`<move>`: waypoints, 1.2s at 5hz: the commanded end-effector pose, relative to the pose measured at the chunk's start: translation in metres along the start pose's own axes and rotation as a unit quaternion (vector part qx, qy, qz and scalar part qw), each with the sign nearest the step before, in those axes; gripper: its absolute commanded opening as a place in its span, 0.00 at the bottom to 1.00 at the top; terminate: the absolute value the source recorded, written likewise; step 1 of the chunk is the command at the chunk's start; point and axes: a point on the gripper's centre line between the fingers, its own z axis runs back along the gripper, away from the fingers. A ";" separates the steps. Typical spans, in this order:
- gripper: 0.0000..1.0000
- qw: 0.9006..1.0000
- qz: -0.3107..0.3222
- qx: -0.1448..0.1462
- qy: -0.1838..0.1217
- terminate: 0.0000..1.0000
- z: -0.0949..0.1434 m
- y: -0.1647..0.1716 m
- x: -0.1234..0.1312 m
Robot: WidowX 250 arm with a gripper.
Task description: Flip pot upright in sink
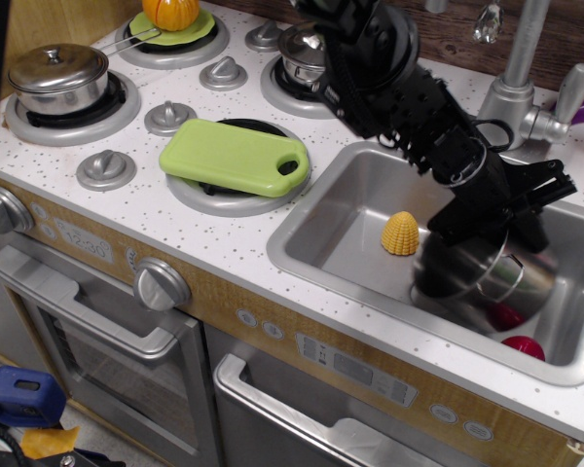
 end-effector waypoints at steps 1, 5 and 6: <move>0.00 0.997 -0.020 0.072 -0.010 0.00 0.014 -0.018 0.015; 1.00 0.996 -0.023 0.088 -0.018 0.00 0.010 -0.023 0.011; 1.00 0.996 -0.023 0.088 -0.018 0.00 0.010 -0.023 0.011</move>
